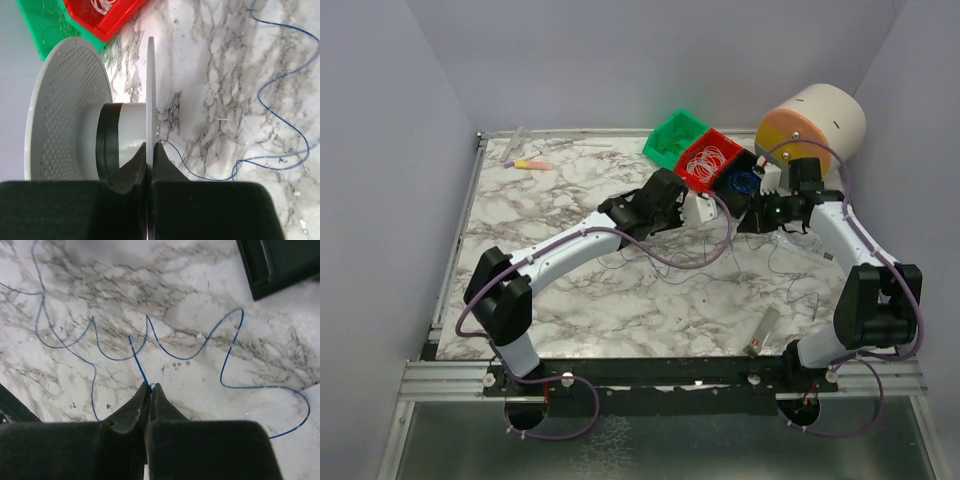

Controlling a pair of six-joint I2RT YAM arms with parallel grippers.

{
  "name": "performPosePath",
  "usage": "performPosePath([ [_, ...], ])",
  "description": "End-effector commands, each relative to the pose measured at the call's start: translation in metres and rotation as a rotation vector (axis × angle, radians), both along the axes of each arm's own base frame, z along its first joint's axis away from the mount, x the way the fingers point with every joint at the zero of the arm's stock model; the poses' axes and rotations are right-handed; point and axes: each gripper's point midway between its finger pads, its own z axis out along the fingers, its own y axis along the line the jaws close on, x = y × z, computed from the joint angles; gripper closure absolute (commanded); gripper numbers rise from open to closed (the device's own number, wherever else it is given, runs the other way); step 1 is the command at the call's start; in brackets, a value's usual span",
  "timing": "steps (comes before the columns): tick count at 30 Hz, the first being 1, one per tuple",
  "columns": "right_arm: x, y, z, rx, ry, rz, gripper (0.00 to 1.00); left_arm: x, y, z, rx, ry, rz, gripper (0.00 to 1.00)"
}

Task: Wrap the cables
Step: Pick up the cable at the center of the board.

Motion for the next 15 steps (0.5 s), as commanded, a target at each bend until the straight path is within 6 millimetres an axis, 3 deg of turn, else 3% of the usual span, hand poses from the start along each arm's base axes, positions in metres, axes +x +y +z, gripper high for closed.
performPosePath([
  [1, -0.001, 0.013, 0.042, 0.071, -0.003, 0.109, 1.00, -0.029, -0.019, 0.029, 0.054, -0.117, -0.198, 1.00],
  [7, -0.004, 0.022, 0.083, 0.117, 0.024, 0.198, 1.00, -0.047, -0.017, 0.008, 0.217, -0.164, -0.268, 1.00],
  [15, -0.030, 0.025, 0.083, 0.137, 0.148, 0.341, 0.99, -0.058, -0.019, 0.005, 0.326, -0.227, -0.311, 1.00],
])
